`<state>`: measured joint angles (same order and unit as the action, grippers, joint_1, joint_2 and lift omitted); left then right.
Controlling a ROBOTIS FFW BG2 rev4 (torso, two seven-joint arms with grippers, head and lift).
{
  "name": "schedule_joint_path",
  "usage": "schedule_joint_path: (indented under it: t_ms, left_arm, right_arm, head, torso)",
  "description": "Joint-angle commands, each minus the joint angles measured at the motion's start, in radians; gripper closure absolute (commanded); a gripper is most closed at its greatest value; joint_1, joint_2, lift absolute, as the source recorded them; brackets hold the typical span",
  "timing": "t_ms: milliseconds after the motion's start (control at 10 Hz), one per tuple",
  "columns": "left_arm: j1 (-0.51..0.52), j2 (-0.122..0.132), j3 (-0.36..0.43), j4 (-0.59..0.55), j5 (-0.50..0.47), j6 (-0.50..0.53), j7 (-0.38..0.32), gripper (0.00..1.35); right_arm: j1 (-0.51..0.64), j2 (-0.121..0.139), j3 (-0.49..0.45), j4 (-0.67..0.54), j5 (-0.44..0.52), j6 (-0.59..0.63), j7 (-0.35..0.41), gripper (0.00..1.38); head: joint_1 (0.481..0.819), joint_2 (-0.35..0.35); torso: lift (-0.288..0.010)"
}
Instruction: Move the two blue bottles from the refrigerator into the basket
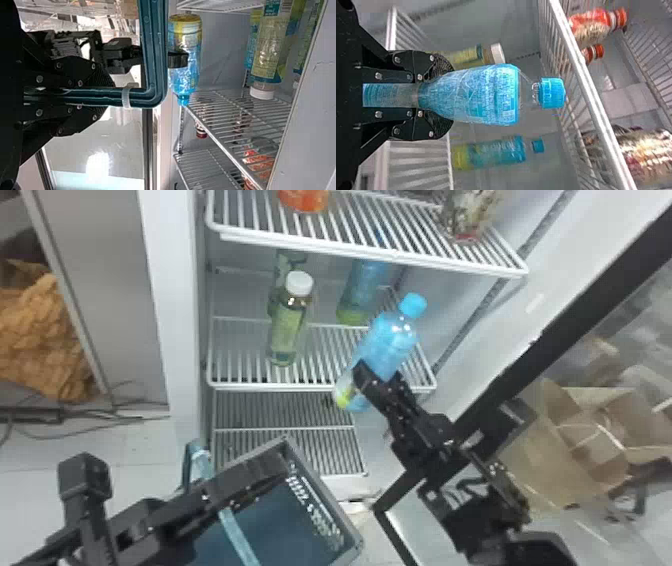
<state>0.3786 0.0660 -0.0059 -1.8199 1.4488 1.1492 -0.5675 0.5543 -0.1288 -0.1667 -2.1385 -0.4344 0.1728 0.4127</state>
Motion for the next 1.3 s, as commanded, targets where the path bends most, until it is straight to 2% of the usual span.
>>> schedule_joint_path:
  t_ms: [0, 200, 500, 900, 1100, 1200]
  left_arm:
    - [0.002, 0.0, 0.0, 0.0, 0.005, -0.003, 0.0, 1.2]
    - [0.007, 0.0, 0.002, 0.0, 0.005, -0.005, 0.0, 1.2]
    - [0.007, 0.0, 0.002, 0.0, 0.005, -0.005, 0.005, 1.2]
    - [0.004, 0.0, 0.002, 0.0, 0.007, -0.01, 0.006, 1.2]
    - [0.002, 0.0, 0.008, 0.0, 0.007, -0.013, 0.008, 1.2]
    - [0.002, 0.0, 0.012, 0.0, 0.007, -0.013, 0.008, 1.2]
  right_arm:
    - [0.057, 0.0, 0.019, -0.052, -0.05, 0.041, 0.009, 1.28]
    - [0.101, -0.006, 0.055, -0.074, -0.104, 0.06, 0.029, 1.28]
    - [0.182, -0.025, 0.071, -0.175, -0.138, 0.122, 0.058, 1.28]
    - [0.246, -0.034, 0.059, -0.241, -0.146, 0.279, 0.116, 1.28]
    - [0.27, -0.034, 0.029, -0.246, -0.106, 0.362, 0.166, 1.28]
    - [0.28, -0.034, 0.025, -0.246, -0.102, 0.389, 0.175, 1.21]
  head:
    - [0.695, -0.35]
    - [0.695, -0.35]
    - [0.695, -0.316]
    - [0.695, -0.278]
    - [0.695, -0.272]
    - [0.695, -0.277]
  torso:
    - [-0.216]
    - [-0.216]
    - [-0.216]
    - [-0.216]
    - [-0.216]
    - [-0.216]
